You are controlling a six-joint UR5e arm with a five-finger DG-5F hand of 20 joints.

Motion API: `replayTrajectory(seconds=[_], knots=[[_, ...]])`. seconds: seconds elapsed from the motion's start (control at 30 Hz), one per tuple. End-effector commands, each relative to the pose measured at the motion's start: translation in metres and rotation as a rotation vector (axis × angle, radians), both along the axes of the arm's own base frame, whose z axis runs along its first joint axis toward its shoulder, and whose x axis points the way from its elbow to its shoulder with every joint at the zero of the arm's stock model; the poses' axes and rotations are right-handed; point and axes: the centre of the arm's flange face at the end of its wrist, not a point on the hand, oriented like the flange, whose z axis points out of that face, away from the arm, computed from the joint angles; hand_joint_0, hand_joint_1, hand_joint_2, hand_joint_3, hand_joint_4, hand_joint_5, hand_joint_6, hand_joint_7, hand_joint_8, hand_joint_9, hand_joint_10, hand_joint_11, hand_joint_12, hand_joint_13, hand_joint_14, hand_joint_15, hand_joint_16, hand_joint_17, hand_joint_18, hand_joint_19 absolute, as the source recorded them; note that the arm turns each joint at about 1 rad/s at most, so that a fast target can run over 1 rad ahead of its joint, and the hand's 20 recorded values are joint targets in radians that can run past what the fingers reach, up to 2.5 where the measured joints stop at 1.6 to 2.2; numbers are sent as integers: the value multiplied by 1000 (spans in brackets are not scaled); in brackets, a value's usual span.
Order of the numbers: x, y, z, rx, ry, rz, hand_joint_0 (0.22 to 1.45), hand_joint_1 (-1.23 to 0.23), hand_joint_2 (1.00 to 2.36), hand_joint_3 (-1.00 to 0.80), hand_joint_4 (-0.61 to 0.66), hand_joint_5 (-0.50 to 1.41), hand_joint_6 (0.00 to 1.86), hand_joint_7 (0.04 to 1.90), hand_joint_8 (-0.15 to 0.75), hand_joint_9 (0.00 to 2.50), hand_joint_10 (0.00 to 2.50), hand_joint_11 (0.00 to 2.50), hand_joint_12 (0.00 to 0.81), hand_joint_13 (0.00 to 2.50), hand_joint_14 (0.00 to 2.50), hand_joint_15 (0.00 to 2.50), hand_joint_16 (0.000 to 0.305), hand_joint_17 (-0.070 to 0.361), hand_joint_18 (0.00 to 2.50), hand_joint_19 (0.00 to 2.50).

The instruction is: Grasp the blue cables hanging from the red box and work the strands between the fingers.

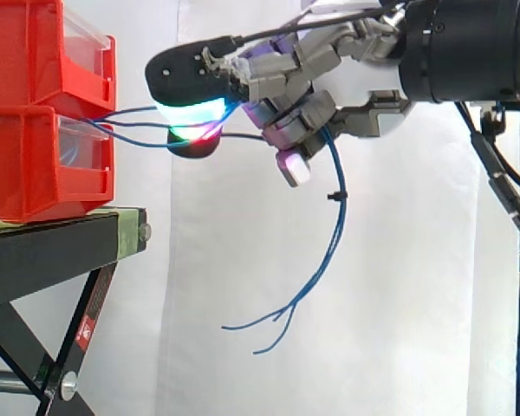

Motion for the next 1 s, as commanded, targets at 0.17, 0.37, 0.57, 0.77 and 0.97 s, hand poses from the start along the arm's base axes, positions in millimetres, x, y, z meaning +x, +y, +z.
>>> replayTrajectory(seconds=[0.17, 0.37, 0.57, 0.77, 0.97], knots=[[-8, -2, 30, -56, 9, 19, 843, -753, 1018, -415, 221, 228, 833, 1324, 427, 717, 2500, 2468, 519, 1006, 2500, 1639, 60, 134, 1381, 817], [-8, -4, 30, -37, 0, 18, 844, -752, 1018, -414, 221, 228, 832, 1325, 427, 717, 2500, 2468, 519, 1006, 2500, 1639, 60, 134, 1381, 817], [-8, -2, 33, -45, -2, 45, 845, -751, 1018, -422, 220, 227, 832, 1323, 427, 717, 2500, 2468, 519, 1006, 2500, 1639, 60, 134, 1381, 817], [-8, -1, 32, -61, 5, 53, 848, -751, 1017, -435, 222, 226, 829, 1332, 427, 717, 2500, 2468, 519, 1006, 2500, 1639, 60, 134, 1381, 817], [-12, -2, 28, -52, 37, 34, 848, -751, 1018, -432, 221, 224, 835, 1319, 427, 717, 2500, 2468, 519, 1006, 2500, 1639, 60, 134, 1381, 817]])
